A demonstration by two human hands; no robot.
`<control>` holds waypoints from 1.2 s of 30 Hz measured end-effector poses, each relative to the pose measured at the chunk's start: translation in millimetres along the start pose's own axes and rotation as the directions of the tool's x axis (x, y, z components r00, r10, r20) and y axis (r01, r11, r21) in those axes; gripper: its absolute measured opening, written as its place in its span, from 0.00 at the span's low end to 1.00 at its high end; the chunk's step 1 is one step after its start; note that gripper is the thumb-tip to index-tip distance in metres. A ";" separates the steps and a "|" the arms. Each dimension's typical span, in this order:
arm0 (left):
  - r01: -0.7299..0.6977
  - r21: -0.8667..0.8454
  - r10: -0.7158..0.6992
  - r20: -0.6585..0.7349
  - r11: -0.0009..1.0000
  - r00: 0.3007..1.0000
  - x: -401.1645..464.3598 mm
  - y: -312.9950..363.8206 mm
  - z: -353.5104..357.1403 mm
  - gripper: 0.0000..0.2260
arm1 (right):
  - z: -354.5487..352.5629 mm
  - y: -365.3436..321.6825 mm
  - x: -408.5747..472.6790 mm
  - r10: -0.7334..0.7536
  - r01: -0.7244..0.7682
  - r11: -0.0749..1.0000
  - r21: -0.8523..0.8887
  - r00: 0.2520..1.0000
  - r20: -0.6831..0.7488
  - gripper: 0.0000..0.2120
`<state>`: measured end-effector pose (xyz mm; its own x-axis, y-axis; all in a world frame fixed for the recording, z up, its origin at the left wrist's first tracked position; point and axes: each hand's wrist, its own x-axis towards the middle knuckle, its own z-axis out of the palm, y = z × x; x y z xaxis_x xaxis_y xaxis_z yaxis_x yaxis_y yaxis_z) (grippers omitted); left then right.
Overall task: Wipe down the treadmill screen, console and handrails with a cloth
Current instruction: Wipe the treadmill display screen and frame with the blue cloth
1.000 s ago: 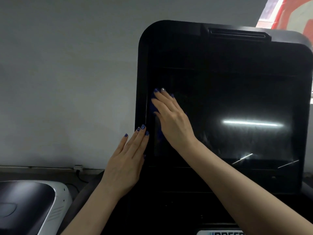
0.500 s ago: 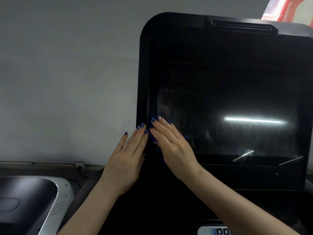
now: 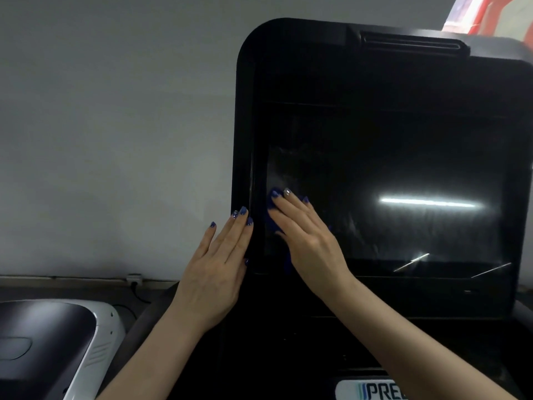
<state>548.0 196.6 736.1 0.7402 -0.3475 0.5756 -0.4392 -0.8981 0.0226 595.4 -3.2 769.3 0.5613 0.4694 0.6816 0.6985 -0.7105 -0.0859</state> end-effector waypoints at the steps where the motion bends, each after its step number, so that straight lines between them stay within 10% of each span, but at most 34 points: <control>1: -0.004 0.013 0.004 -0.003 1.000 1.000 0.1 0.0 0.3 0.25 | -3.7 2.8 -1.5 -0.012 0.012 1.000 -0.007 1.000 0.012 0.18; 36: -0.105 0.085 0.099 0.069 0.991 0.993 0.4 25.3 7.0 0.26 | -32.1 39.6 -24.8 0.157 -0.151 0.987 0.061 0.981 -0.115 0.18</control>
<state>540.7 171.9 731.2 0.7264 -0.4523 0.5174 -0.4694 -0.8765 -0.1072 594.9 -59.8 772.3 0.6091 0.2884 0.7387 0.6314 -0.7401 -0.2317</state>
